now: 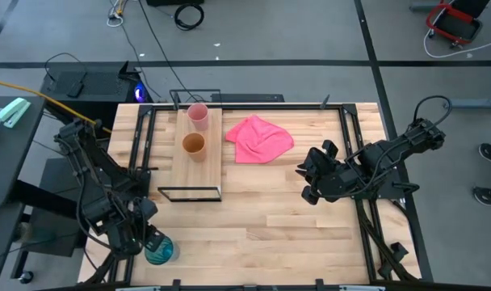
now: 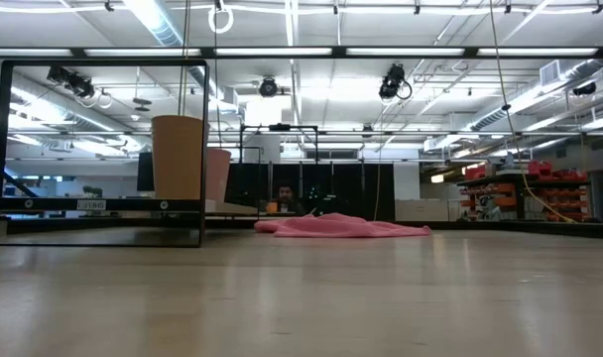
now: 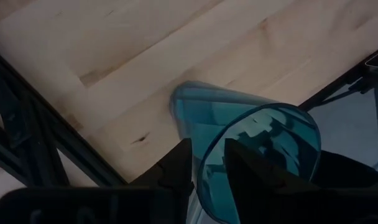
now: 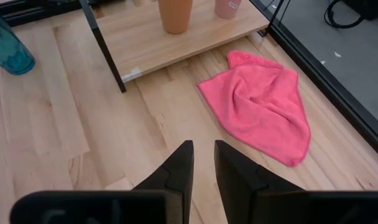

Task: Stack small to large cups/mugs on shelf
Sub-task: Put the blue cup on the shelf

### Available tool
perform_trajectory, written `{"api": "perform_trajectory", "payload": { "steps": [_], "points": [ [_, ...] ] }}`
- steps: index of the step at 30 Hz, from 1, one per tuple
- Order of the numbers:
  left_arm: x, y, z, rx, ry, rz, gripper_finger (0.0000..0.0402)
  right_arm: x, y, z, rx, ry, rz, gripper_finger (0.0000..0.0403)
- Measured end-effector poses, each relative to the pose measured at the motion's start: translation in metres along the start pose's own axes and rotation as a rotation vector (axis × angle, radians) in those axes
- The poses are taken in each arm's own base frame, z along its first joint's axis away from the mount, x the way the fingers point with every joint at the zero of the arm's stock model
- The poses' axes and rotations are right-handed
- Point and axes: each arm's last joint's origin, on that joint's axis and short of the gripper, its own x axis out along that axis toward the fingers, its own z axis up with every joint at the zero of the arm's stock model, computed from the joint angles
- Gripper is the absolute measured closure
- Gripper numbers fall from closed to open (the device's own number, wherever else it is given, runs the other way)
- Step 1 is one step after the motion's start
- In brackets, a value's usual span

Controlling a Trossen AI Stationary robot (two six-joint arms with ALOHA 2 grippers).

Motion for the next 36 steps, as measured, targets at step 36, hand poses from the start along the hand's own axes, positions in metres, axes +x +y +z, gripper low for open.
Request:
{"api": "perform_trajectory", "payload": {
  "steps": [36],
  "points": [
    [0.016, -0.004, -0.006, 0.006, -0.006, 0.052, 0.0312, 0.000, 0.001, 0.001, 0.011, -0.008, 0.009, 0.0330]
  ]
}}
